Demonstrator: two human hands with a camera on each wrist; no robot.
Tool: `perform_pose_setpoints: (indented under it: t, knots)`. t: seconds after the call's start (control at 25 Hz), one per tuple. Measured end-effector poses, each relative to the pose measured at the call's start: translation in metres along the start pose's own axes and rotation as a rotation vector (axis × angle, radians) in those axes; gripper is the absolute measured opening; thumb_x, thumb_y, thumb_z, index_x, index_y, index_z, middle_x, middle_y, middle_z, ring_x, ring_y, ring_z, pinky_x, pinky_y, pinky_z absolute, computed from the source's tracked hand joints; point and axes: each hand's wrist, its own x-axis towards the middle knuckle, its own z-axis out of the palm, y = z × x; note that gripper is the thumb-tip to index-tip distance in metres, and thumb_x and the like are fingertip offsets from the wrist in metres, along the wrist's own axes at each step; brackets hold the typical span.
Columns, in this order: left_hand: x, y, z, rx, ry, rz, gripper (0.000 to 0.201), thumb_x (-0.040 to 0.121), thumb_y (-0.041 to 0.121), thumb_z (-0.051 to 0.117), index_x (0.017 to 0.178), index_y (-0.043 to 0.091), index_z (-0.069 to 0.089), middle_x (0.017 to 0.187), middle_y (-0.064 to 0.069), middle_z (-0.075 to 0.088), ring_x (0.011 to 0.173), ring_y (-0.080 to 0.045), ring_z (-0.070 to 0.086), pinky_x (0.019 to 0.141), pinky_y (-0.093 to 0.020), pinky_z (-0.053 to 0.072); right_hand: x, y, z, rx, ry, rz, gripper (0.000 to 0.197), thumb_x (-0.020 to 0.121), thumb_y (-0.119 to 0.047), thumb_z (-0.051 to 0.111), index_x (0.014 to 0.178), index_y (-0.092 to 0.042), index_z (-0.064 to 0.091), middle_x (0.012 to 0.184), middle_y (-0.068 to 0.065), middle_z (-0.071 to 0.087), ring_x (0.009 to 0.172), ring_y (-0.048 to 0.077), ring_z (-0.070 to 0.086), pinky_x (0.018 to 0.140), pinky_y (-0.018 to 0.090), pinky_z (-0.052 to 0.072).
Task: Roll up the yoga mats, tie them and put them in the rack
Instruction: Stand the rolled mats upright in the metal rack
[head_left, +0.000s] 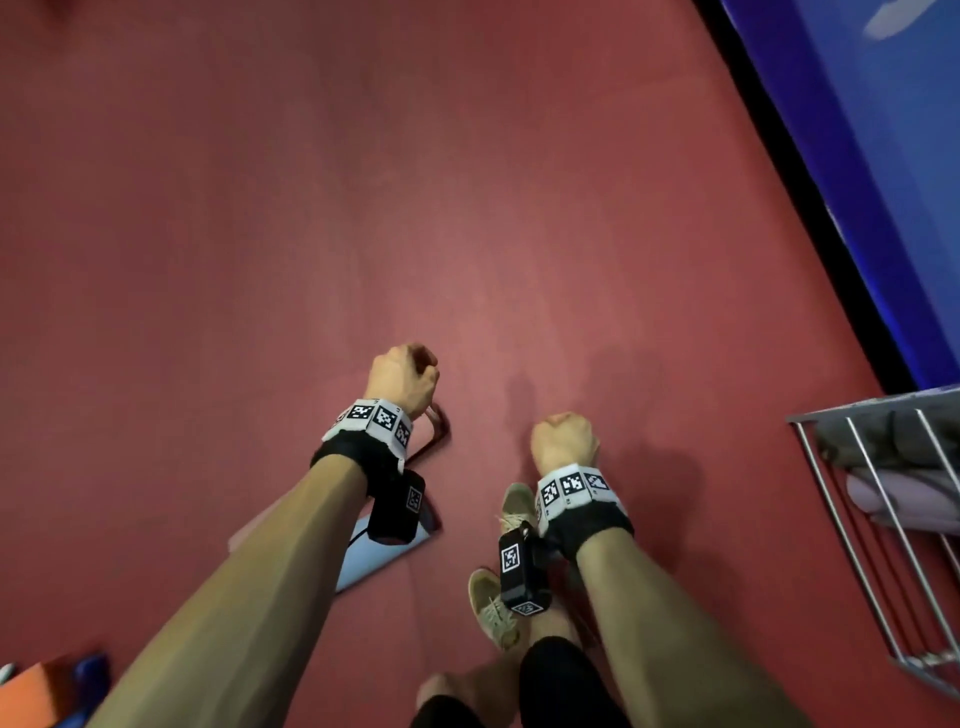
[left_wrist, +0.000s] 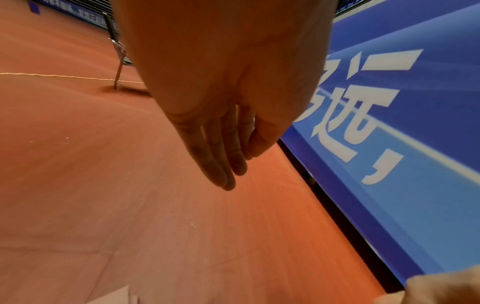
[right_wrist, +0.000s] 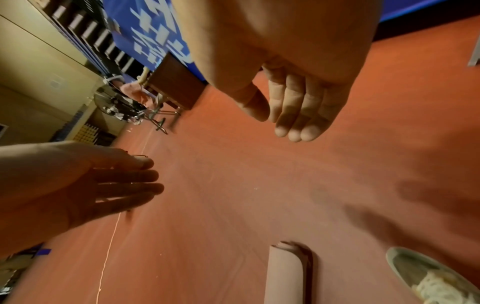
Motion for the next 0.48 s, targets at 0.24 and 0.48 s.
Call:
perform_pose_setpoints:
  t: [0.24, 0.48]
  knots:
    - [0.061, -0.076, 0.029, 0.029, -0.028, -0.037, 0.023, 0.084, 0.008, 0.055, 0.097, 0.008, 0.074, 0.091, -0.015, 0.075, 0.088, -0.03, 0.072, 0.088, -0.038, 0.055, 0.04, 0.02, 0.111, -0.106, -0.078, 0.074, 0.03, 0.092, -0.008, 0.049, 0.111, 0.001, 0.071, 0.118, 0.024, 0.067, 0.112, 0.04, 0.06, 0.094, 0.039, 0.047]
    - [0.102, -0.149, 0.088, 0.201, -0.236, 0.126, 0.023, 0.088, 0.01, 0.055, 0.106, 0.007, 0.071, 0.101, -0.016, 0.074, 0.098, -0.031, 0.069, 0.092, -0.038, 0.051, 0.071, 0.086, 0.221, -0.211, -0.175, 0.115, 0.032, 0.092, -0.009, 0.05, 0.116, -0.002, 0.069, 0.122, 0.02, 0.066, 0.114, 0.036, 0.061, 0.093, 0.032, 0.046]
